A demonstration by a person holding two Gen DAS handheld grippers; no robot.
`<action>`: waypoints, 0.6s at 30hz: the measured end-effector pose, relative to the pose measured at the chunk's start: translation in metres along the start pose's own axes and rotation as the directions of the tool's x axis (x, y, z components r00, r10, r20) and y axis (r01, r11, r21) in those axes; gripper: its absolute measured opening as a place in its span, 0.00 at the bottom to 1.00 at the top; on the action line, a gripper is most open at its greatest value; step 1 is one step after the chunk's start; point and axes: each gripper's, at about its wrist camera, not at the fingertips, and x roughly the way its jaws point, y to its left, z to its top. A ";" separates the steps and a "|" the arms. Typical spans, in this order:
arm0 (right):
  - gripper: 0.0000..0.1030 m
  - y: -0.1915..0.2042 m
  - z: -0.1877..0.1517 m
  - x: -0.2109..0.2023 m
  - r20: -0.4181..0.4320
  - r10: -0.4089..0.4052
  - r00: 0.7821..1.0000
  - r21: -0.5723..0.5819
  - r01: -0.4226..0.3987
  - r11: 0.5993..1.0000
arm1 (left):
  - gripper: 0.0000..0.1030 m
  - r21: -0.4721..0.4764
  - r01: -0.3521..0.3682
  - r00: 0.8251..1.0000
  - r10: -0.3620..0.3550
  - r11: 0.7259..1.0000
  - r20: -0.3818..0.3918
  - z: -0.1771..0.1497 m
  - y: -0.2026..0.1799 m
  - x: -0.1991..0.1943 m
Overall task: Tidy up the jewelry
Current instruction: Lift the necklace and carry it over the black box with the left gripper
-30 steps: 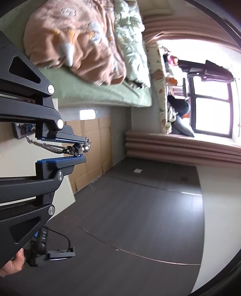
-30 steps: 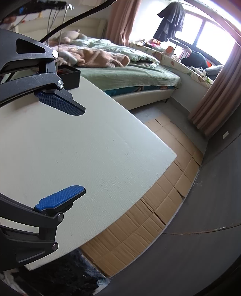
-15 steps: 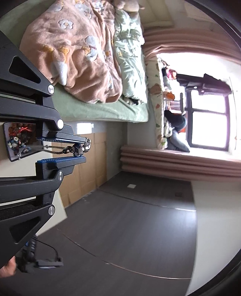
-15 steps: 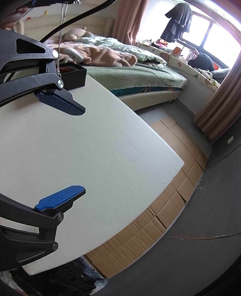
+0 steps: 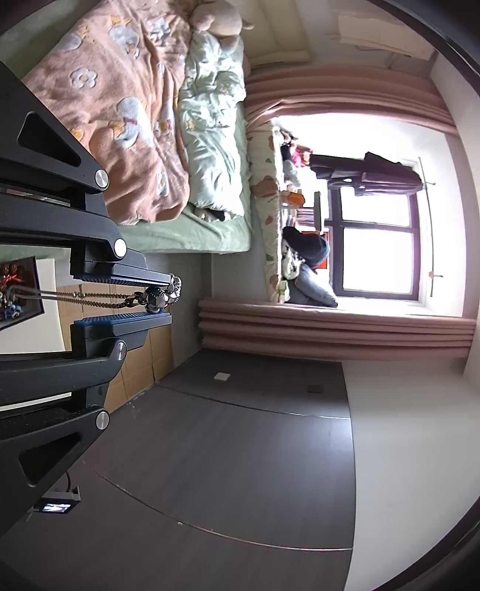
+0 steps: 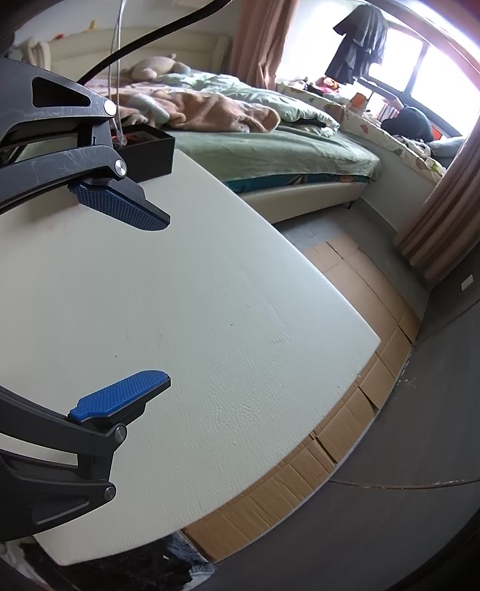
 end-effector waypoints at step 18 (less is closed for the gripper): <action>0.76 0.001 -0.002 -0.003 -0.002 -0.021 1.000 -0.030 0.021 0.999 | 0.14 -0.035 -0.015 0.997 0.013 0.999 -0.080 -0.027 0.011 0.039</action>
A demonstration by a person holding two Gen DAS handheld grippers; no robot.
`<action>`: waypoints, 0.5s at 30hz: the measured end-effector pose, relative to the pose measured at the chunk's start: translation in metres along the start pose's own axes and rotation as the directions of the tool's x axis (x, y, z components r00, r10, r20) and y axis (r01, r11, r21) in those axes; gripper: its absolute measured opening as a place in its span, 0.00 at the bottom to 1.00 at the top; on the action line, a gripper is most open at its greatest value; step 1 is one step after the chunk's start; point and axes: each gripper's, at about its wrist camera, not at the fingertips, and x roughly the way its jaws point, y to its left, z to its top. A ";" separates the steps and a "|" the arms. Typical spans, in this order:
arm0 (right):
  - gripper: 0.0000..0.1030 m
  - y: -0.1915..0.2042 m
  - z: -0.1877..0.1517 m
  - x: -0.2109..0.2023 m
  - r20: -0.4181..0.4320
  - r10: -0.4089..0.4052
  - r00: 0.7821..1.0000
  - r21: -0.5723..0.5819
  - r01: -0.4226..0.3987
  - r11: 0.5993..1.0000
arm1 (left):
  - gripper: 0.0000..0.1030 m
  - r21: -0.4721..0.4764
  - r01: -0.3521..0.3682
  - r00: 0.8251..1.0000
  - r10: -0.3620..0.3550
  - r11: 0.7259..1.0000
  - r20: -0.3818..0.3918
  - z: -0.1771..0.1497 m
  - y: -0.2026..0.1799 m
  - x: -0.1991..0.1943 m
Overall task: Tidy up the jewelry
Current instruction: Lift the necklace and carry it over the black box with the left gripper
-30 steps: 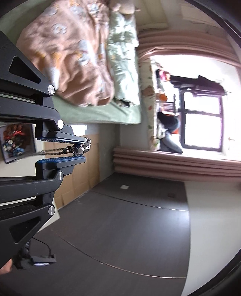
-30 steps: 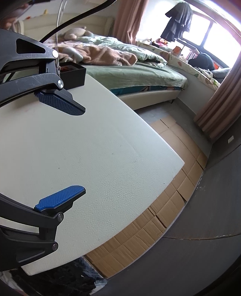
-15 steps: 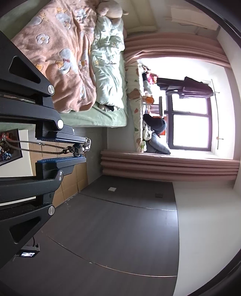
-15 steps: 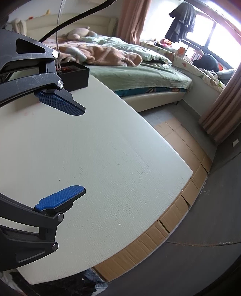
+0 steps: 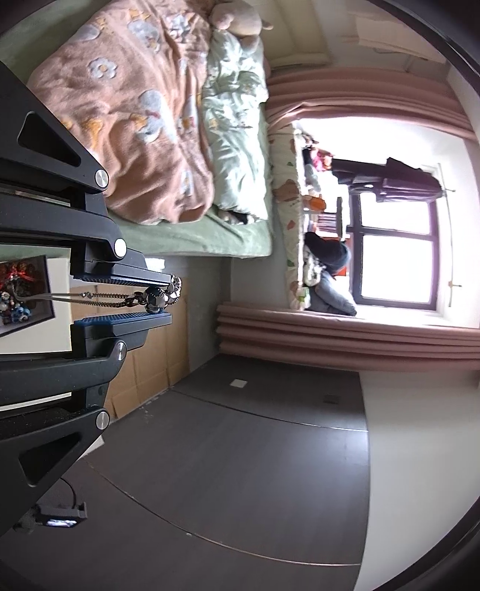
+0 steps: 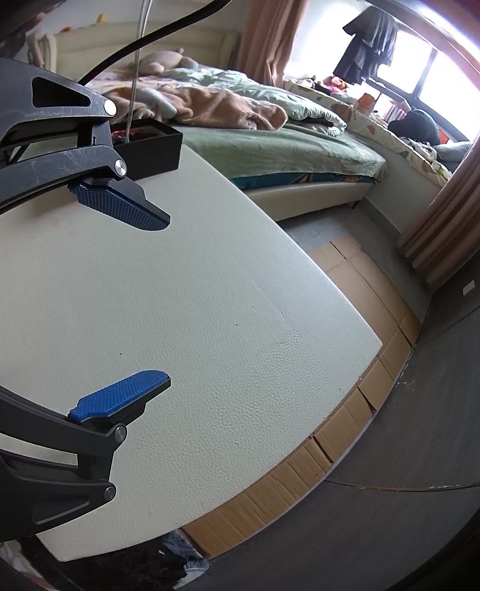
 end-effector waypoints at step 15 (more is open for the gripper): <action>0.76 0.006 -0.003 0.001 -0.004 -0.005 1.000 -0.026 0.005 1.000 | 0.14 -0.153 -0.019 0.967 -0.021 0.988 -0.255 -0.103 0.020 0.086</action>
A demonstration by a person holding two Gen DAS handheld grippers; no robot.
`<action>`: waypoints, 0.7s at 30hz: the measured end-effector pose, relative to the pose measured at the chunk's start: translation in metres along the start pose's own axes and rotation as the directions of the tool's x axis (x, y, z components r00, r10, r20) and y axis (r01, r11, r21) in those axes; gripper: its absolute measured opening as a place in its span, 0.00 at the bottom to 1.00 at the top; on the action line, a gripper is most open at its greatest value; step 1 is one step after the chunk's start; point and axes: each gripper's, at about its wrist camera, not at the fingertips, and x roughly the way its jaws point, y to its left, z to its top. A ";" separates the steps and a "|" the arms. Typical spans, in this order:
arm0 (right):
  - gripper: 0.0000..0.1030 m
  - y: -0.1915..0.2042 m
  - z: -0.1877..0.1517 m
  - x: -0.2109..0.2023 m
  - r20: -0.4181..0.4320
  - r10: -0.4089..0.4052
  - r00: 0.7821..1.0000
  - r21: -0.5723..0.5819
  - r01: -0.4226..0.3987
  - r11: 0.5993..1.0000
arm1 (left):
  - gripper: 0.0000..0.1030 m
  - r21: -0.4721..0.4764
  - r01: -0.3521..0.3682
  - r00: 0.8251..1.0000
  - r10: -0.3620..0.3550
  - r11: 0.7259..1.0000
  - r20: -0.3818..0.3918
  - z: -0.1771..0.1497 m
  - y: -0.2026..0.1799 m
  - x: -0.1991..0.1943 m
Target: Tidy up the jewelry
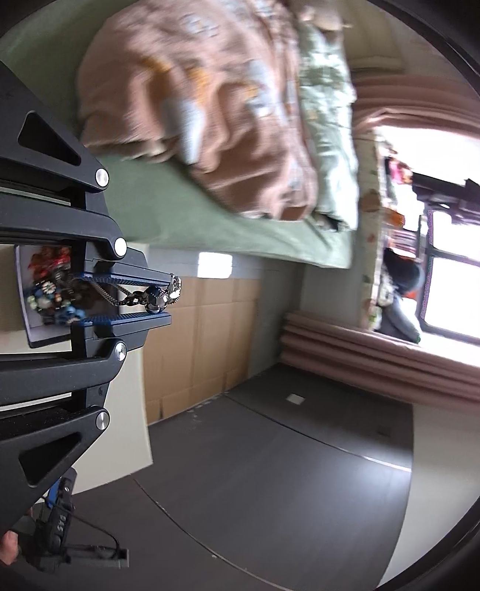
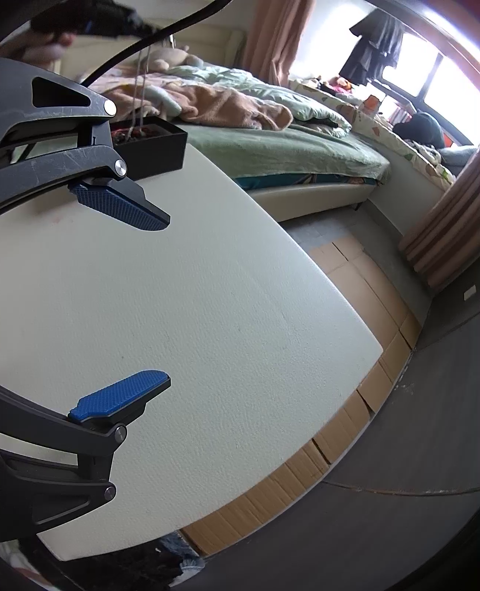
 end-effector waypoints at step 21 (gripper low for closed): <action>0.76 0.052 -0.035 -0.029 0.006 0.124 0.992 -0.237 -0.119 0.964 | 0.79 -0.020 -0.014 0.997 0.013 1.000 -0.080 -0.063 0.001 -0.029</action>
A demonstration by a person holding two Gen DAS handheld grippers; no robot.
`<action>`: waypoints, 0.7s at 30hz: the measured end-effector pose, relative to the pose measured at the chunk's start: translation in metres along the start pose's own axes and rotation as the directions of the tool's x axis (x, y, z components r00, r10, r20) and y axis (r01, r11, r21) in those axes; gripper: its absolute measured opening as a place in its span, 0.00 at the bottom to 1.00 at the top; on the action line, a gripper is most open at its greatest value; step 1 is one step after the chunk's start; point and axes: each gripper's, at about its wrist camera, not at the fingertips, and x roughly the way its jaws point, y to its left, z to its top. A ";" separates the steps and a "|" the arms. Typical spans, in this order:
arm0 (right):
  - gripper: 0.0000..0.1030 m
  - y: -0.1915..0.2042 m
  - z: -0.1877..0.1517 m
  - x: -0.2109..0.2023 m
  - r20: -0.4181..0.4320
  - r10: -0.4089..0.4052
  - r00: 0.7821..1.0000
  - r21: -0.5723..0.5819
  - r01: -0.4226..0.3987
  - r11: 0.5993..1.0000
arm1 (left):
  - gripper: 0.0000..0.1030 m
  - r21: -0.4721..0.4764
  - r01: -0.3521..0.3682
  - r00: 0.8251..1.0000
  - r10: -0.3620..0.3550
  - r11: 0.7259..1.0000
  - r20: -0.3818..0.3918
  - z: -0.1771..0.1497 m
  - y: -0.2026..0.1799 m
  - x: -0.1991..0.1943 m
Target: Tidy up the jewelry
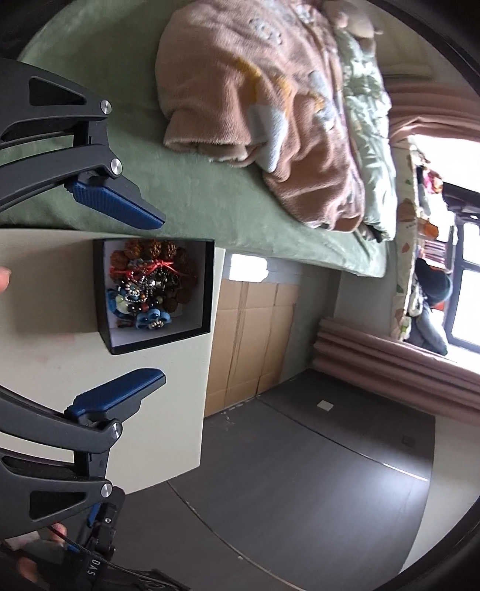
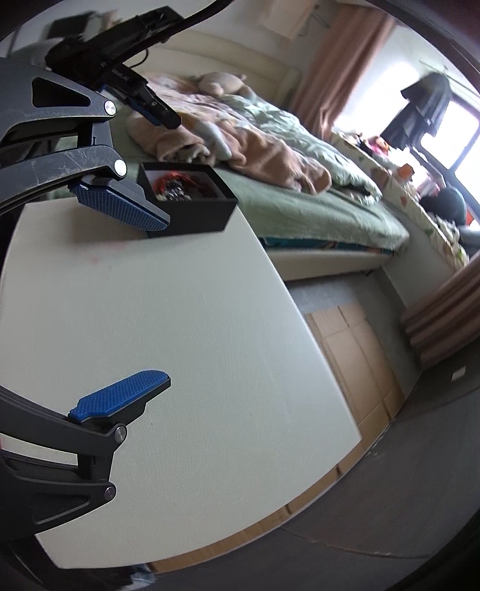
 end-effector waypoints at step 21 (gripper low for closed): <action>1.00 0.052 -0.068 -0.062 0.136 -0.097 0.986 -0.326 0.137 0.935 | 1.00 0.154 0.030 0.995 -0.044 0.988 0.089 -0.056 -0.006 -0.062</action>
